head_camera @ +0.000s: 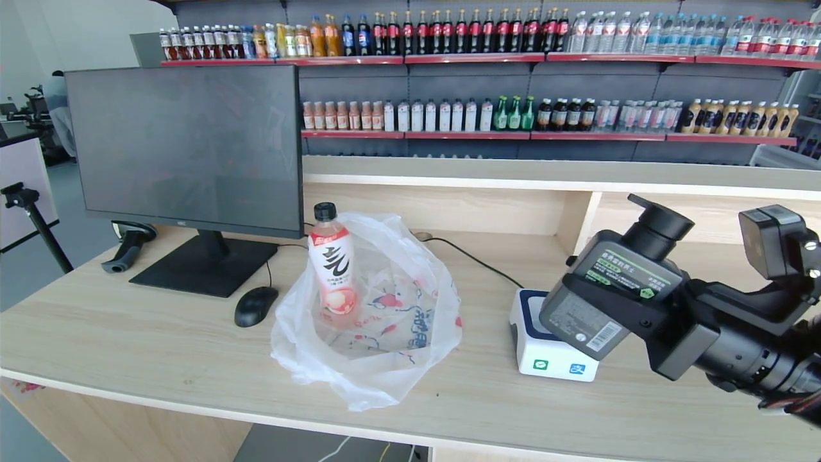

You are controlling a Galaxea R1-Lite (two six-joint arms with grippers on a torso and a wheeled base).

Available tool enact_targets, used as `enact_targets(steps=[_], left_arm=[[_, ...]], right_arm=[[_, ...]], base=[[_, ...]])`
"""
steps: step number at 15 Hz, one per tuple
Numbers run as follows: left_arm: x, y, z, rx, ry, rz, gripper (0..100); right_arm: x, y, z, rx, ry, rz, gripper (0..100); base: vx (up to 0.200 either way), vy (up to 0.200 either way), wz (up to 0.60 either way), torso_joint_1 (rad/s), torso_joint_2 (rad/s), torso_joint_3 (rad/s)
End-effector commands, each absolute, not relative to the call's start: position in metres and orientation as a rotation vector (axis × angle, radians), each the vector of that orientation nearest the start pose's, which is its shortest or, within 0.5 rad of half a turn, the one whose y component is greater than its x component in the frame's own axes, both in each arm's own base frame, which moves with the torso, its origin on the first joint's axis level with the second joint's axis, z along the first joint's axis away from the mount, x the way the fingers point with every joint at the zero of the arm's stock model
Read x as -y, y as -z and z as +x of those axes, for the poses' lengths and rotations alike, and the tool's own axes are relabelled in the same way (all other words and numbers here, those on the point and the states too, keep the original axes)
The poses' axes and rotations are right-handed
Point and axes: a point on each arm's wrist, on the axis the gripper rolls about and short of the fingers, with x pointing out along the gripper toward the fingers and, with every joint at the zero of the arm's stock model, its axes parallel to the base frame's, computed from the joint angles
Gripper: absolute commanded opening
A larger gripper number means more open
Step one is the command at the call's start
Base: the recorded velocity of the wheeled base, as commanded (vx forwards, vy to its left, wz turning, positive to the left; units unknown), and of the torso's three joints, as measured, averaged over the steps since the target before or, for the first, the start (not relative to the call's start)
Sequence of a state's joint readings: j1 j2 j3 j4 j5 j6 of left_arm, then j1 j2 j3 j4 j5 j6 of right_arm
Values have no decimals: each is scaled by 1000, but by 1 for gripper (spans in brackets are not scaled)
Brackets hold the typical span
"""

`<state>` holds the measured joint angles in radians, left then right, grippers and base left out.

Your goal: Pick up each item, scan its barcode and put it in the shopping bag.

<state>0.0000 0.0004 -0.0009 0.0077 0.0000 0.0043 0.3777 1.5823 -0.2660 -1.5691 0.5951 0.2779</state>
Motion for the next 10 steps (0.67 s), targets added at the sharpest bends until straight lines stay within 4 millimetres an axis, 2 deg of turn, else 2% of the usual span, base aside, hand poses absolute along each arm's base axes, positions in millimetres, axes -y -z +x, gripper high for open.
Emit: enact_targets(steps=[1,4,5,6,7,10], left_arm=[[0,-75,-23,-8,0,5,100],[0,-75,-23,-8,0,5,100],[0,-75,-23,-6,2,5,100],[0,-75,-23,-8,0,5,100],[0,-75,-23,-6,0,5,100],[0,-75,-23,-6,-2,5,100]], right_arm=[[-94,-176,206,132,-998,229,0],[-95,-183,216,150,-999,249,0],[-87,-182,220,171,-913,229,0],[-73,-177,232,203,-705,173,0],[-68,-172,234,202,-590,148,0],[-58,-176,212,231,-505,107,0]], base=[[0,0,0,0,0,0],[0,0,0,0,0,0],[0,0,0,0,0,0],[0,0,0,0,0,0],[0,0,0,0,0,0],[0,0,0,0,0,0]])
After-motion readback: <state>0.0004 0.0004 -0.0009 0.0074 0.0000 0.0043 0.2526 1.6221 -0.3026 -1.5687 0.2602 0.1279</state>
